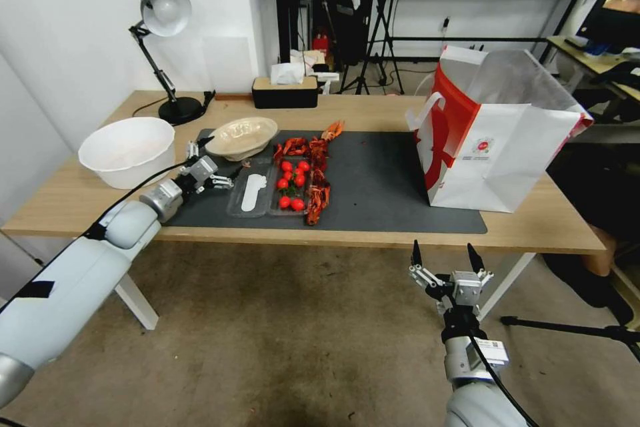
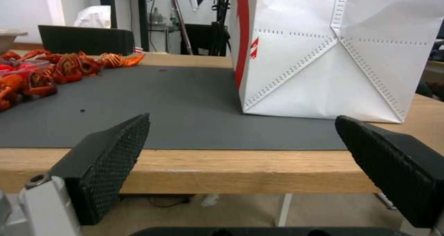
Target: Pick up the trash from the table and place it into the takeout bag.
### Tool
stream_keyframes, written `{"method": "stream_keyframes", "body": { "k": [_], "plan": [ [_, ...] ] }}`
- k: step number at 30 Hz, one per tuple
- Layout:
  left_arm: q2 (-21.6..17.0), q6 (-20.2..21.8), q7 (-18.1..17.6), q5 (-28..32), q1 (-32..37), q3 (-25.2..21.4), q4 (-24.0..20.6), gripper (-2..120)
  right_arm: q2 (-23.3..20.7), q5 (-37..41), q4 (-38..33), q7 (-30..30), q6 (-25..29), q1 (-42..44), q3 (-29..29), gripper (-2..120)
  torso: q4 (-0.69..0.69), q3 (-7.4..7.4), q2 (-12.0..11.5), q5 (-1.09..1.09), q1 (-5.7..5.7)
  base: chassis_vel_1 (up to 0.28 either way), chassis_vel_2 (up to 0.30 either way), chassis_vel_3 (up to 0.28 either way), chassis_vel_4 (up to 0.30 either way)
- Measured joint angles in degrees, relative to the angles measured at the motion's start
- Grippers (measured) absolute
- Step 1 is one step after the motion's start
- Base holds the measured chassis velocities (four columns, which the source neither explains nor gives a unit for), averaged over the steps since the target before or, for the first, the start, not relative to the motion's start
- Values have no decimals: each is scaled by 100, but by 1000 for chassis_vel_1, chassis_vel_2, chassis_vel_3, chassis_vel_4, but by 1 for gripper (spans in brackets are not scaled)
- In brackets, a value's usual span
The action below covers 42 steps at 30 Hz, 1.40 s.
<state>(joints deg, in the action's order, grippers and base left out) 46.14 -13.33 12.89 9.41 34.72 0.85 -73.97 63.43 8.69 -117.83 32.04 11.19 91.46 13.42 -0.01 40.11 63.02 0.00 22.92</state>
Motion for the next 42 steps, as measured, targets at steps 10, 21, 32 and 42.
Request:
{"method": "stream_keyframes", "body": {
  "k": [10,21,32,42],
  "plan": [
    [-3,-11,2,-3,-360,300,291,88,6,6,14,4,0,-21,-4,100,1,0,0,0,0,0,0,0,0],
    [-52,-64,74,-3,-653,617,506,53,8,6,25,5,9,-1,-5,100,1,0,0,0,0,0,0,0,0],
    [-32,-241,484,12,-964,836,724,15,43,-12,58,5,30,-4,-4,100,1,0,0,0,0,0,0,0,0],
    [5,-368,612,90,-1183,908,709,0,41,-18,60,8,35,-5,28,100,2,0,0,0,0,0,0,0,0]
  ]
}}
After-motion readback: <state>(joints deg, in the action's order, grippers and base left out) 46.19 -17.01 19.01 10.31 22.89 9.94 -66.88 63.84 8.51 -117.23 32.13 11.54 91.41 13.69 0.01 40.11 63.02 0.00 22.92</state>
